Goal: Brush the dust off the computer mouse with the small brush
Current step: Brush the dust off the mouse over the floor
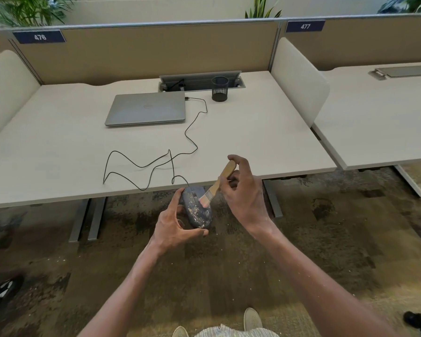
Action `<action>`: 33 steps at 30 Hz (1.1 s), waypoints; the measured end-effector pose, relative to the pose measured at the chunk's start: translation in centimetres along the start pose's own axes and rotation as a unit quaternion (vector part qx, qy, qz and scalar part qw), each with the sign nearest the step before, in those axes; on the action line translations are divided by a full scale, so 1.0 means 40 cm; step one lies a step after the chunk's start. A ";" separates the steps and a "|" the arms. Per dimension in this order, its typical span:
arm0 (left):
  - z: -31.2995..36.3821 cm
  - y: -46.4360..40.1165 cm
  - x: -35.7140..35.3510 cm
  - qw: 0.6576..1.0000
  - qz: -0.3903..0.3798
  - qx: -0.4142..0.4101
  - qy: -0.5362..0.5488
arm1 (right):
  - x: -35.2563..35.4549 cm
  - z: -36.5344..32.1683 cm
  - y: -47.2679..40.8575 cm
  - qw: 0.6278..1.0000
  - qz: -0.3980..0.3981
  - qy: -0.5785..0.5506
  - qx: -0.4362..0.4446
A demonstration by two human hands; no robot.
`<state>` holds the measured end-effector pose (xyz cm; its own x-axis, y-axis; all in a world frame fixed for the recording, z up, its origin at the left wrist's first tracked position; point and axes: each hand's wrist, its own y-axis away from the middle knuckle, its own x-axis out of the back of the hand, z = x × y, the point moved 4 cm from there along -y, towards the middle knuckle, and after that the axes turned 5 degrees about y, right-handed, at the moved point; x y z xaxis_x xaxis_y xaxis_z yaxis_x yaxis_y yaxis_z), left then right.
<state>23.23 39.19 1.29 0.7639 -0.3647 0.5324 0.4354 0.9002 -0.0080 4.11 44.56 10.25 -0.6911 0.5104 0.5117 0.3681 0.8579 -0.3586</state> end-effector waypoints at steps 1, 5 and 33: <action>-0.001 0.001 0.002 1.000 0.000 0.000 0.000 | 0.003 0.003 -0.001 1.000 0.004 0.007 0.001; 0.002 0.002 0.006 1.000 -0.001 -0.010 -0.001 | 0.014 0.004 -0.016 1.000 0.019 0.016 0.015; -0.008 -0.033 0.006 0.999 0.030 -0.026 0.036 | 0.018 -0.025 -0.015 0.998 -0.038 -0.023 0.047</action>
<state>23.00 37.85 1.14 0.8209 -0.3290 0.4669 0.4111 0.9078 -0.0831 4.01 44.49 11.63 -0.7439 0.4382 0.5046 0.2541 0.8838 -0.3928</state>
